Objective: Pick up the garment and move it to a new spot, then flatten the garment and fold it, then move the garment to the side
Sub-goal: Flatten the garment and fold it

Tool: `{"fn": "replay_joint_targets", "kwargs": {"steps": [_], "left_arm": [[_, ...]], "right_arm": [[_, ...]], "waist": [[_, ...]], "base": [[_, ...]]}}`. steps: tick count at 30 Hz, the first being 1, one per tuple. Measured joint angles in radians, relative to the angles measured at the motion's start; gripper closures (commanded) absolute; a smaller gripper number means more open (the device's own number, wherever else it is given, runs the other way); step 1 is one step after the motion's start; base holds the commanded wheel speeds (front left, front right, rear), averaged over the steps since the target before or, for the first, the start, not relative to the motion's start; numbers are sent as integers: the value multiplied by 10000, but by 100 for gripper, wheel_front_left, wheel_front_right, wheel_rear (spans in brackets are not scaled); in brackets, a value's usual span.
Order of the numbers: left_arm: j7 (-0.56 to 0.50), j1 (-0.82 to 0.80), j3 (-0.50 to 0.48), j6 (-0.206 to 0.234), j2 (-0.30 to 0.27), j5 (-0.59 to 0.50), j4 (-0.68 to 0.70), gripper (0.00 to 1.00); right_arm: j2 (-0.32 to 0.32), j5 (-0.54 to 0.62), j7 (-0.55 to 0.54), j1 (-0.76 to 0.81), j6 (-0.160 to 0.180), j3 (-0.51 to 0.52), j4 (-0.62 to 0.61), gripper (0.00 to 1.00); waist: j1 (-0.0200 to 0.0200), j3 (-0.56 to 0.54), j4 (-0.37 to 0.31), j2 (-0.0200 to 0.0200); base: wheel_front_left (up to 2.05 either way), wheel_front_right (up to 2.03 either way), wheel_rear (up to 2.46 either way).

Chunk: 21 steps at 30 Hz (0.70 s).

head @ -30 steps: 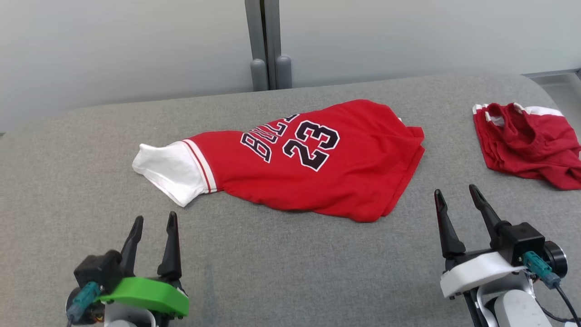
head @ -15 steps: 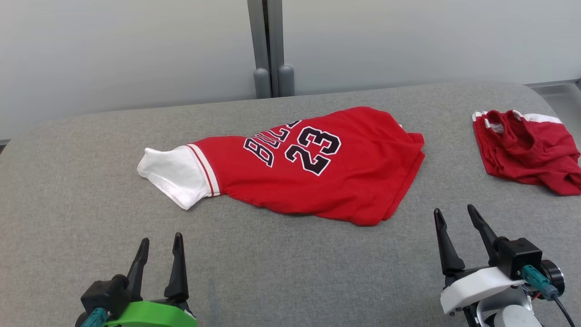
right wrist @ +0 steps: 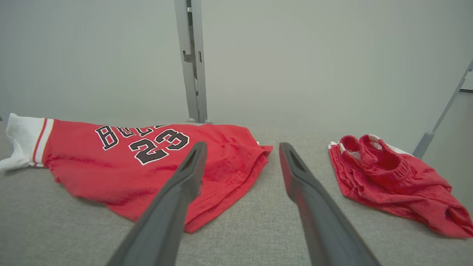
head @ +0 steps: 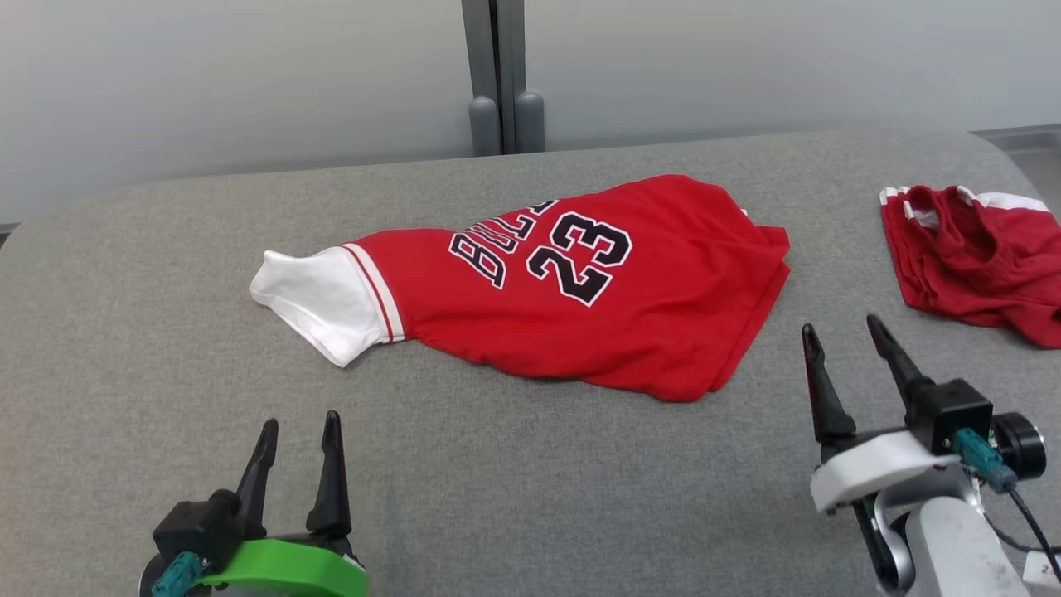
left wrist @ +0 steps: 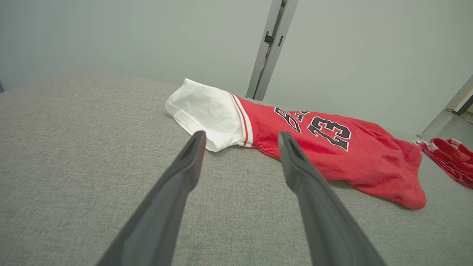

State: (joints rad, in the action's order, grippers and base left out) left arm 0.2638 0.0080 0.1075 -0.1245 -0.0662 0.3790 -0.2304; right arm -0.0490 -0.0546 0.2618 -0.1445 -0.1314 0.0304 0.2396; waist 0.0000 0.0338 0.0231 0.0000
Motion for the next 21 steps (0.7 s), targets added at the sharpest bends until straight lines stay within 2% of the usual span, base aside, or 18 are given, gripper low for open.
{"fn": "replay_joint_targets", "kwargs": {"steps": [4, 12, 21], "left_arm": [[2, -261, 102, -25, 61, -33, 134, 0], [2, -729, 238, -31, 125, -29, 307, 0], [0, -1079, 456, -31, 150, 75, 305, 0]], "right_arm": [[0, 796, 4, -1174, 0, 431, 483, 0], [6, 2199, -477, -3110, 0, 1519, 2719, 0], [8, 2477, -894, -4404, 0, 2520, 5028, 0]], "waist": [[0, 365, 88, 0], [0, 1201, 472, 0], [0, 2018, 1136, 0]], "base": [[0, 0, 0], [0, 0, 0], [0, 0, 0]]}}
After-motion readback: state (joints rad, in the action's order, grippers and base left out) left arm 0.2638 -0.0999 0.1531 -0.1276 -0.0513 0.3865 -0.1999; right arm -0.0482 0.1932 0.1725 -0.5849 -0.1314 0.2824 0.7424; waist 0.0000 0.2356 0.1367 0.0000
